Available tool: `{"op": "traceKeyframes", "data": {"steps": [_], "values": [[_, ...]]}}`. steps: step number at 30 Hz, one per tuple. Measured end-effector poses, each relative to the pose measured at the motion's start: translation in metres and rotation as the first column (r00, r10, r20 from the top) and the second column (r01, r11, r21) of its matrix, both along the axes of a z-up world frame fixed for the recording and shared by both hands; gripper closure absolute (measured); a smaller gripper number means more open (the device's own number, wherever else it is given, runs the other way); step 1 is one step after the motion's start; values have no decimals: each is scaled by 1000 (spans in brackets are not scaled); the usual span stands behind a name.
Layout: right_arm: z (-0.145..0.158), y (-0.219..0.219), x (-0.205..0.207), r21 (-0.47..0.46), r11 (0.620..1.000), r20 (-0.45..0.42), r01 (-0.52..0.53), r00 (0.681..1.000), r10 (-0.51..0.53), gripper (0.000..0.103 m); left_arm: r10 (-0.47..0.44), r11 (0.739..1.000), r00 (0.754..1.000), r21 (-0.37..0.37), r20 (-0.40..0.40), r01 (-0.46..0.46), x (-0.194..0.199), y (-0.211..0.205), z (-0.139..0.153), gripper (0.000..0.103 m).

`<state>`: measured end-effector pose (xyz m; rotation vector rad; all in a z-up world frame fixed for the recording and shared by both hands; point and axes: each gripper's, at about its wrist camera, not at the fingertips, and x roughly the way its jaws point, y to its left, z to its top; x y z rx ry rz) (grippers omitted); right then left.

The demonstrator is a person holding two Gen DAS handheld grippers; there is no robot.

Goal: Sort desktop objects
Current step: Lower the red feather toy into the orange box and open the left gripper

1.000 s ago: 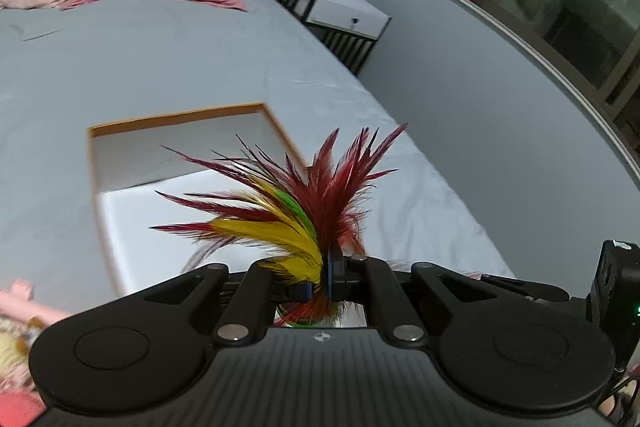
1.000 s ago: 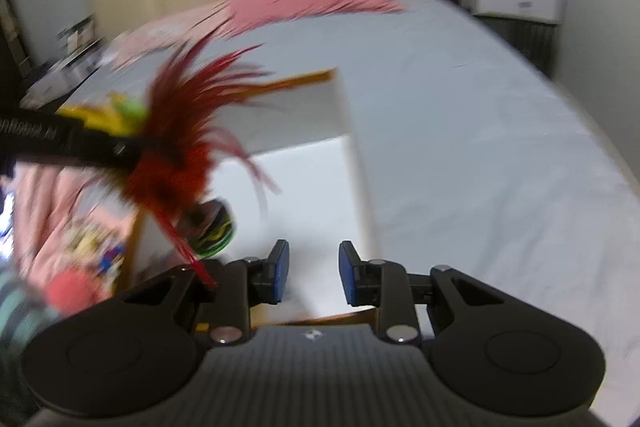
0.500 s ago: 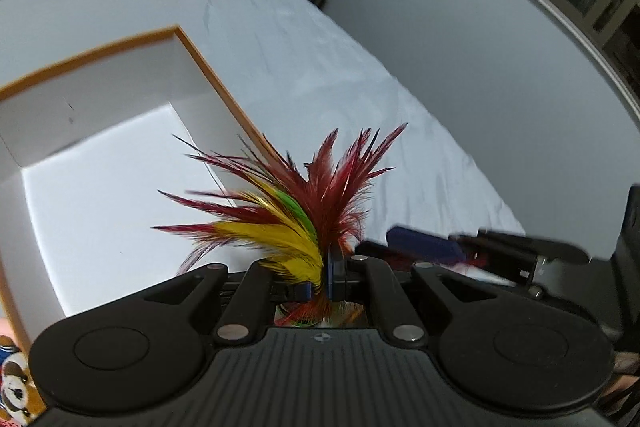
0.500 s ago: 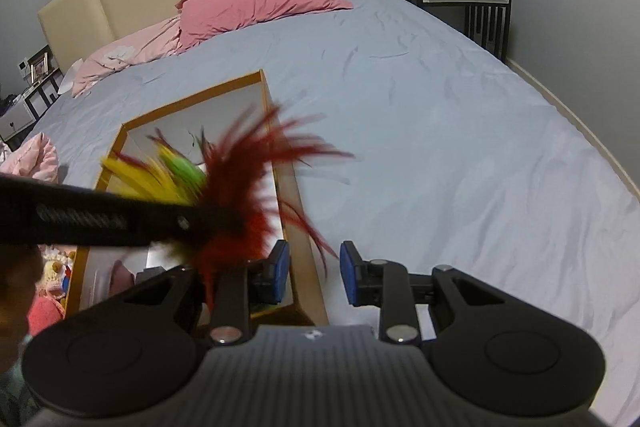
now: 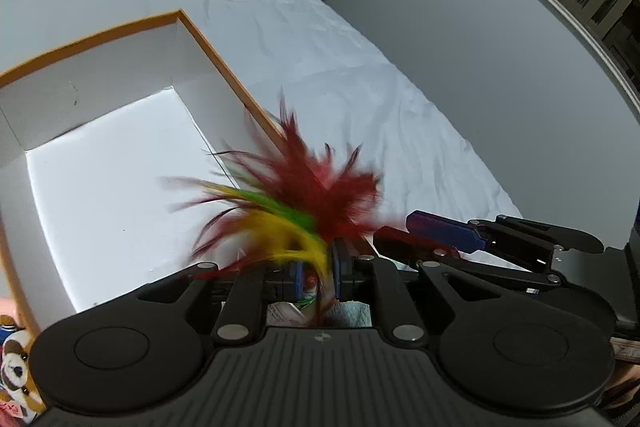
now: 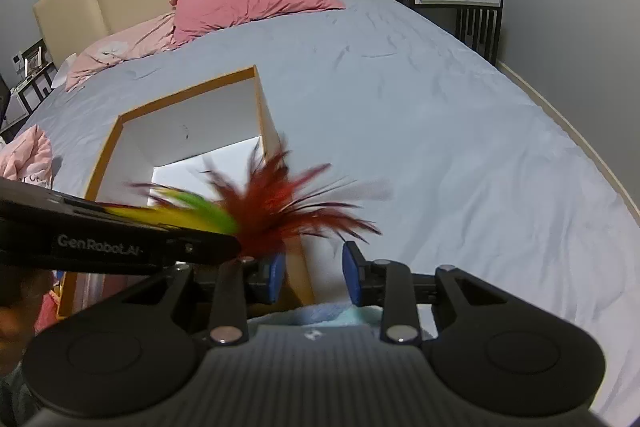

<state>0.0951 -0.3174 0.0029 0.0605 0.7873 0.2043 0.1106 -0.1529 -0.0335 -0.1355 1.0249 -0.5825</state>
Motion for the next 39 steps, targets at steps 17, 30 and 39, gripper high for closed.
{"op": "traceKeyframes", "data": {"steps": [17, 30, 39], "values": [[15, 29, 22, 87, 985, -75, -152, 985, 158, 70, 249, 967, 966, 37, 66, -252, -16, 86, 26, 89], [-22, 103, 128, -43, 946, -387, -320, 878, 280, 60, 328, 944, 944, 17, 36, -329, -7, 127, 14, 89], [-52, 167, 146, -306, 815, -495, -491, 814, 304, 55, 338, 941, 941, -31, 8, -337, 4, 146, 5, 89]]}}
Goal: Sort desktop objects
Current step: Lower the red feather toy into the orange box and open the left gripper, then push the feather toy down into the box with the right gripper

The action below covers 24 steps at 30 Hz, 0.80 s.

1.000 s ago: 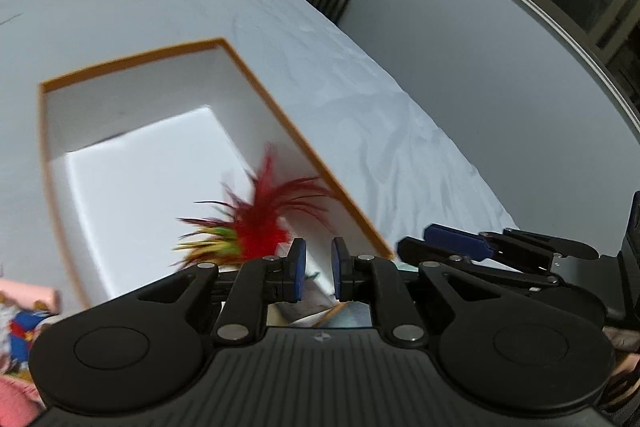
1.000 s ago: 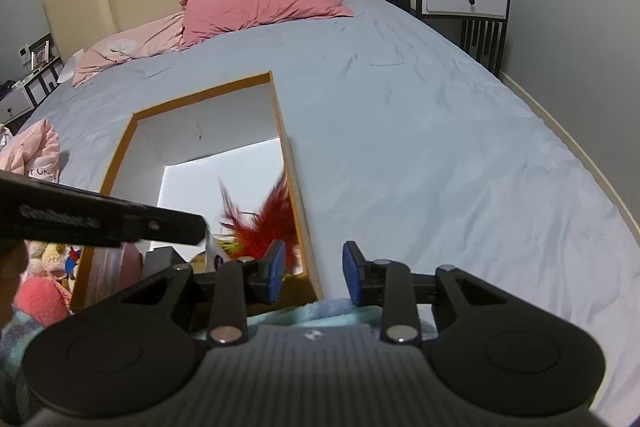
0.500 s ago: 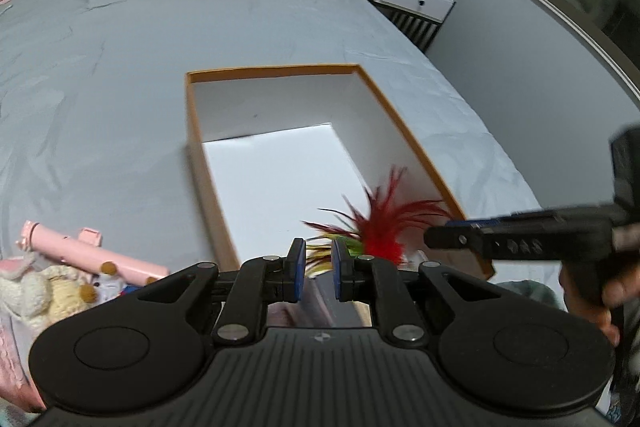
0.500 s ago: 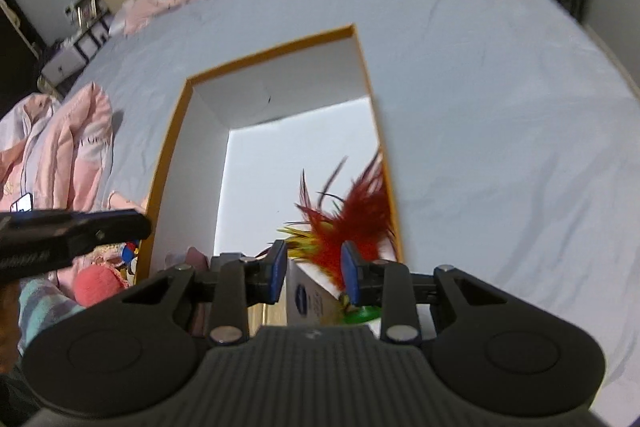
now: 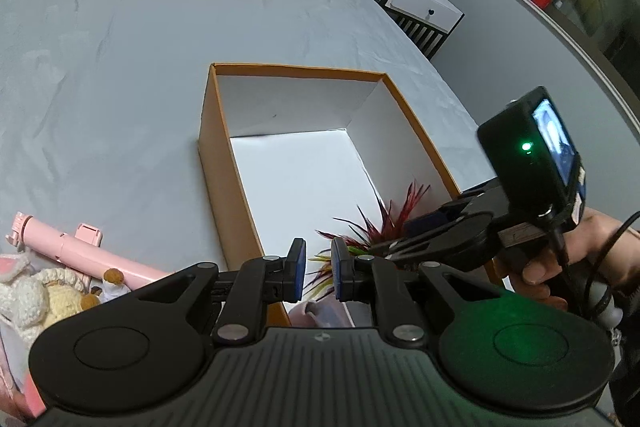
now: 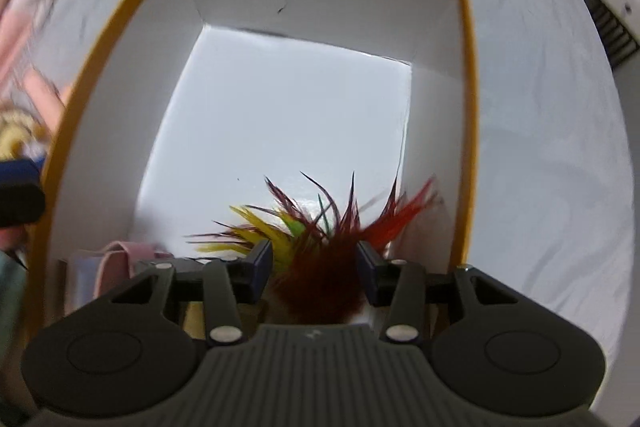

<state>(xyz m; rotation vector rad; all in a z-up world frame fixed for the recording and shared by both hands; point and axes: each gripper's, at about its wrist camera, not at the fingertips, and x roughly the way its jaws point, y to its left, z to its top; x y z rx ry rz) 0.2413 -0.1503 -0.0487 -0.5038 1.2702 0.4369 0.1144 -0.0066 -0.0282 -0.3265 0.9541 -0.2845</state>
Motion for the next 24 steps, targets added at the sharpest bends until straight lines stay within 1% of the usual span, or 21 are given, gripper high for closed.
{"op": "traceKeyframes", "data": {"steps": [2, 4, 6, 7, 9, 10, 11, 12, 13, 14, 16, 20, 24], "values": [[-5, 4, 1, -26, 999, -45, -26, 999, 24, 57, 3, 1000, 1000, -14, -1, -3, 2, 4, -3, 89], [-13, 6, 5, -68, 997, -69, -43, 997, 39, 57, 7, 1000, 1000, -29, -5, -7, 3, 8, -5, 89], [-24, 7, 9, -114, 992, -108, -49, 993, 37, 57, 10, 999, 1000, -42, -7, -11, 4, 12, -8, 89], [-30, 8, 11, -121, 991, -131, -49, 991, 33, 57, 12, 999, 1000, -47, -8, -13, 5, 14, -8, 89], [-41, 9, 17, -134, 990, -165, -37, 986, 14, 60, 18, 998, 1000, -54, -10, -19, 5, 18, -10, 89], [-45, 9, 18, -141, 989, -169, -35, 985, 11, 65, 22, 998, 1000, -55, -12, -22, 4, 19, -10, 89], [-49, 9, 19, -150, 988, -168, -36, 986, 10, 77, 24, 998, 1000, -56, -14, -25, 4, 21, -10, 89], [-51, 8, 19, -157, 987, -162, -35, 987, 9, 85, 27, 998, 1000, -57, -16, -28, 3, 23, -11, 89], [-51, 7, 18, -158, 987, -153, -35, 988, 10, 94, 29, 998, 999, -57, -17, -30, 3, 25, -10, 89], [-47, 6, 16, -150, 988, -143, -36, 990, 14, 98, 32, 998, 999, -56, -16, -32, 2, 26, -10, 89], [-36, 2, 11, -130, 991, -120, -43, 992, 27, 103, 37, 998, 999, -56, -17, -38, 0, 29, -10, 89], [-7, -12, -6, -110, 993, -47, -50, 998, 45, 103, 31, 998, 999, -56, -12, -32, -3, 26, -8, 89], [14, -31, -21, -91, 996, 1, -19, 1000, 19, 103, 12, 999, 1000, -52, 10, -12, -9, 21, 0, 89]]}}
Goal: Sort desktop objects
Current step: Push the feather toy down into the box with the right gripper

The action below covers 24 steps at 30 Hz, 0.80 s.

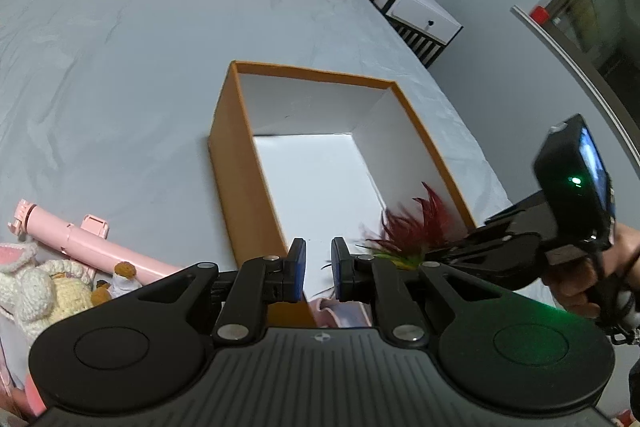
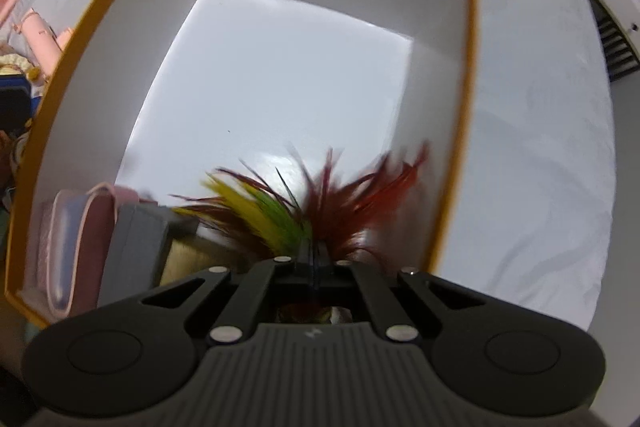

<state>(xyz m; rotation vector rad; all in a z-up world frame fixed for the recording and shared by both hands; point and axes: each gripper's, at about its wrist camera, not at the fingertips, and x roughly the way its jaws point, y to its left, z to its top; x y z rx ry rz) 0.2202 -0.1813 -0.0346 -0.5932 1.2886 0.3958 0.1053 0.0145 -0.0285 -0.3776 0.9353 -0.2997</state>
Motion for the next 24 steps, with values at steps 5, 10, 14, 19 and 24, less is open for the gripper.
{"op": "traceKeyframes", "data": {"steps": [5, 10, 14, 19, 24], "values": [[19, -23, -18, 53, 997, 48, 54, 997, -56, 103, 9, 1000, 1000, 16, 15, -9, -8, -3, 7, 89], [34, -35, -29, 127, 986, 57, 104, 992, -112, 103, 19, 999, 999, 30, 33, -20, -18, -3, 15, 89], [40, -45, -37, 180, 976, 93, 123, 986, -141, 103, 28, 999, 999, 45, 37, -30, -26, -3, 19, 89], [60, -48, -46, 230, 966, 146, 120, 977, -156, 103, 38, 997, 998, 60, 46, -41, -35, -2, 24, 89], [56, -38, -37, 206, 977, 127, 60, 988, -88, 98, 47, 996, 998, 77, 41, -50, -40, 1, 25, 89]]}}
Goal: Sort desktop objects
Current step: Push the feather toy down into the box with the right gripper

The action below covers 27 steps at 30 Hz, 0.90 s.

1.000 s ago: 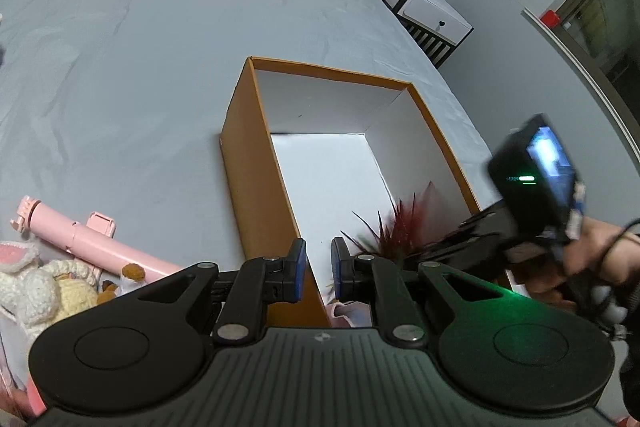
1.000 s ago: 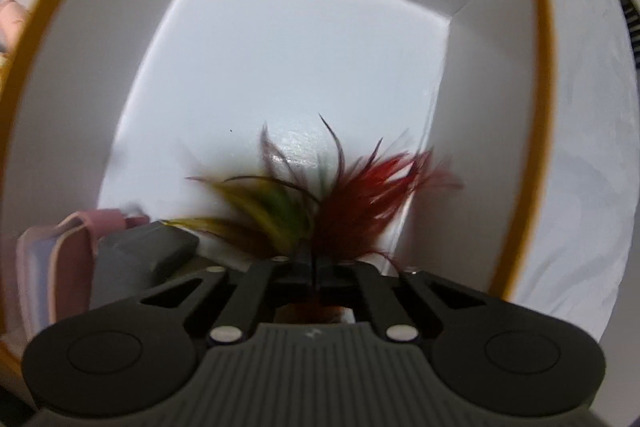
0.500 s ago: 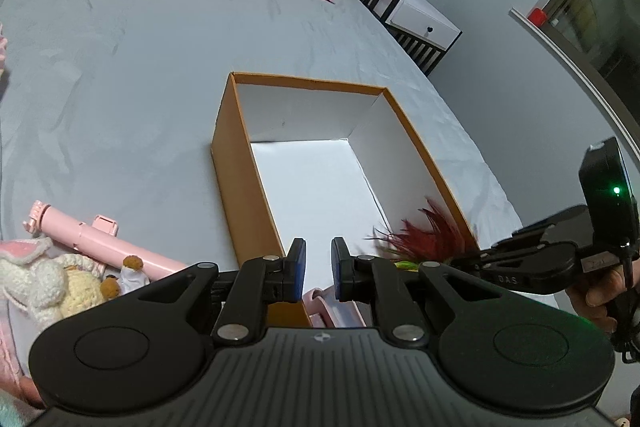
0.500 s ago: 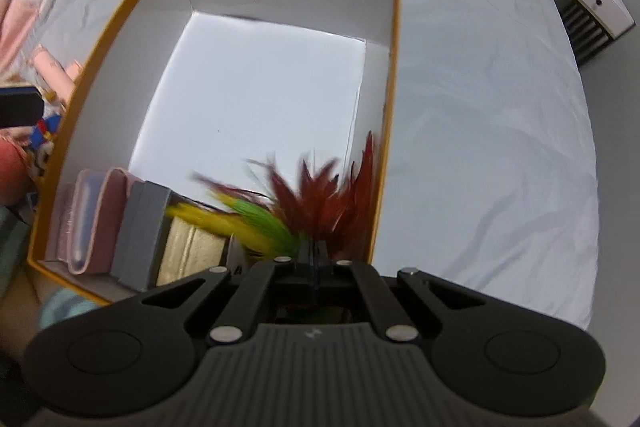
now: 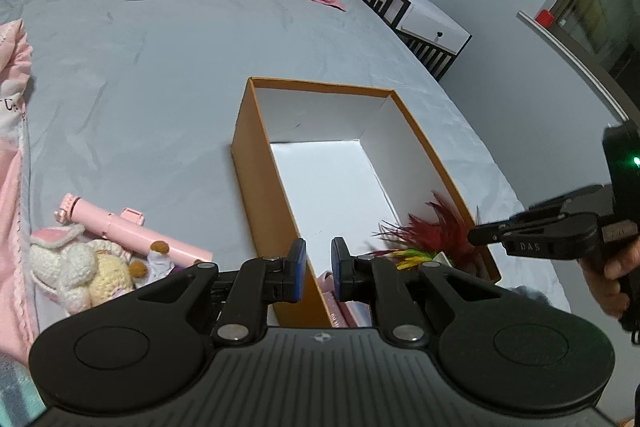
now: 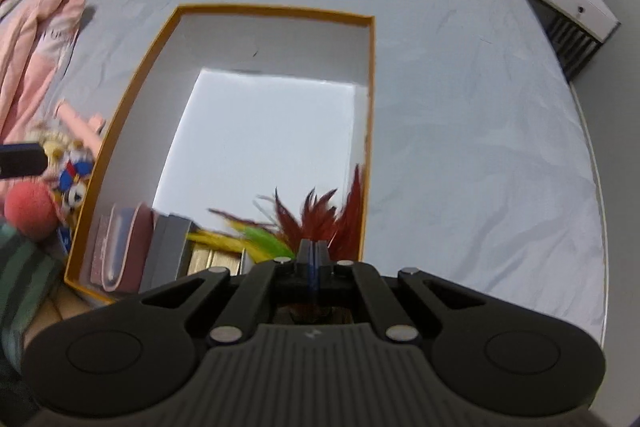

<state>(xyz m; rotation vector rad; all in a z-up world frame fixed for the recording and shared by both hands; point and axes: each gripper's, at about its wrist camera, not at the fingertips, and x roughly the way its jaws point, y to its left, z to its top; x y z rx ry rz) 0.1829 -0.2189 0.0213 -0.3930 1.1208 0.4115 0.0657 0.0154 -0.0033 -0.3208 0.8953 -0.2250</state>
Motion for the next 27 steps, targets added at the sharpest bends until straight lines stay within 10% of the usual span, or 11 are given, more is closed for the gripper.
{"op": "traceKeyframes", "data": {"steps": [6, 16, 24, 27], "values": [[-21, 8, 26, -7, 1000, -100, 15, 995, -16, 70, 26, 1000, 1000, 14, -13, -26, -8, 11, -2, 89], [-59, 34, 45, -77, 997, -156, -10, 988, -2, 62, 33, 999, 999, 31, -43, -32, -7, 21, -9, 89], [-80, 66, 35, -259, 953, -164, -160, 979, 120, 63, 40, 999, 997, 22, -69, -39, -7, 27, -16, 89], [-83, 67, 31, -267, 947, -186, -179, 974, 131, 85, 35, 999, 997, 16, -67, -34, -7, 28, -16, 89]]}}
